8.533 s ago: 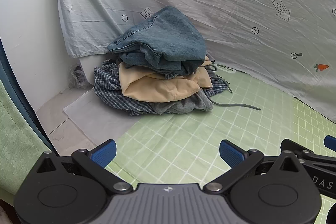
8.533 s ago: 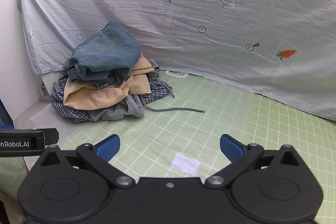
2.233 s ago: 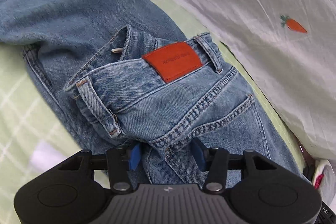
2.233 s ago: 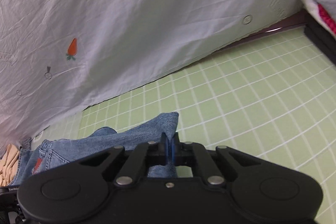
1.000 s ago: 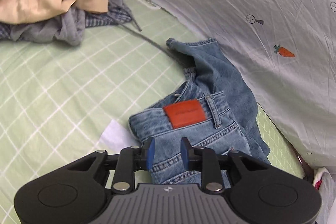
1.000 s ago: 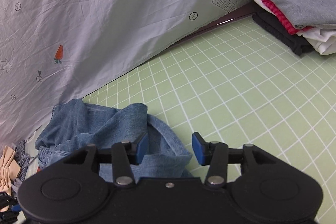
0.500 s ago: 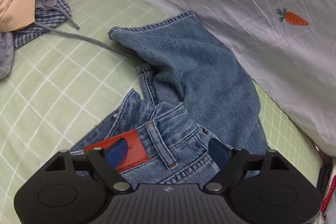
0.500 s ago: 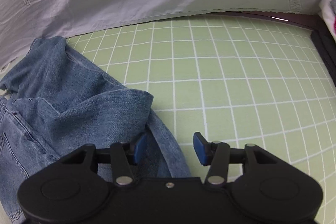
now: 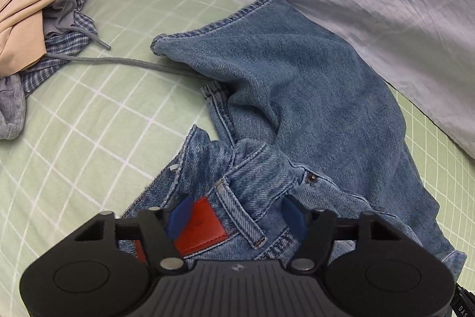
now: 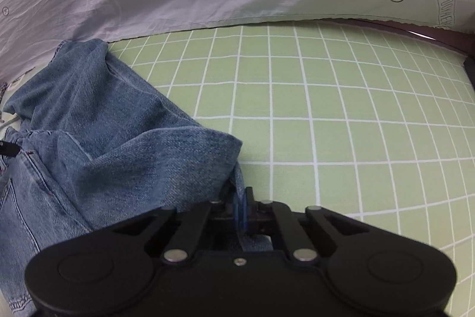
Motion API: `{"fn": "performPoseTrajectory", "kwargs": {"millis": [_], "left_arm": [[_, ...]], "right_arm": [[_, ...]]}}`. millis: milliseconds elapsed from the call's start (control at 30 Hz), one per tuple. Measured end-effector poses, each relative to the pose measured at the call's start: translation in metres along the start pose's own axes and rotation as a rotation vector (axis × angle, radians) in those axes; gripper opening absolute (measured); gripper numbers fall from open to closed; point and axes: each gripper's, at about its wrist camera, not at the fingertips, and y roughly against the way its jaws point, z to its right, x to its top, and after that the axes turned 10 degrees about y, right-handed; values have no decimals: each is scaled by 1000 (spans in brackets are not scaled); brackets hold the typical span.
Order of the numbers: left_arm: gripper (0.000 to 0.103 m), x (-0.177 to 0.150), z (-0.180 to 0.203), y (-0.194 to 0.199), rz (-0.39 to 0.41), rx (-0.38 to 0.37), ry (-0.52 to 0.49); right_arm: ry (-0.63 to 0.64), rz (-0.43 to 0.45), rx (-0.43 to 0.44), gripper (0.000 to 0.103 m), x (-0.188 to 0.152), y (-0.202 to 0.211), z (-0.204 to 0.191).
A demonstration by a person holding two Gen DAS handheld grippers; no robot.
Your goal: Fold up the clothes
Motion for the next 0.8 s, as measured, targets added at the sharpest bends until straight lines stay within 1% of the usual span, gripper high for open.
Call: {"fn": "performPoseTrajectory", "kwargs": {"millis": [33, 67, 167, 267, 333, 400, 467, 500, 533, 567, 633, 667, 700, 767, 800], "left_arm": [[20, -1, -1, 5, 2, -25, 3], [18, -3, -4, 9, 1, -49, 18], [14, -11, -17, 25, 26, -85, 38], [12, -22, -43, 52, 76, -109, 65], [11, -30, -63, 77, 121, -115, 90], [11, -40, -87, 103, 167, -115, 121], [11, -54, -112, 125, 206, -92, 149], [11, -63, -126, 132, 212, -71, 165], [11, -72, -139, 135, 207, -51, 183], [11, -82, -153, 137, 202, -32, 201], [12, -102, -176, 132, 155, -3, 230], [12, -113, -183, 126, 129, 20, 229], [11, -123, -190, 120, 103, 44, 228], [12, -145, -203, 109, 52, 85, 231], [12, -152, -208, 107, 28, 86, 243]], "right_arm": [[-14, 27, -8, 3, 0, 7, 0], [-28, 56, -14, 3, -1, 15, 1], [-25, 148, -51, 3, -3, 48, -2], [33, 225, -131, 3, -9, 81, -13], [74, 276, -212, 2, -17, 108, -20], [85, 323, -318, 2, -30, 138, -21], [73, 362, -430, 2, -44, 168, -17], [47, 368, -478, 2, -52, 181, -11], [12, 359, -510, 3, -61, 191, -3], [-23, 336, -521, 3, -69, 197, 6], [-92, 264, -496, 3, -90, 196, 22], [-105, 213, -478, 3, -100, 191, 26], [-100, 160, -466, 3, -111, 183, 26], [-51, 49, -454, 3, -131, 164, 15], [-25, 3, -444, 3, -140, 156, 9]]}}
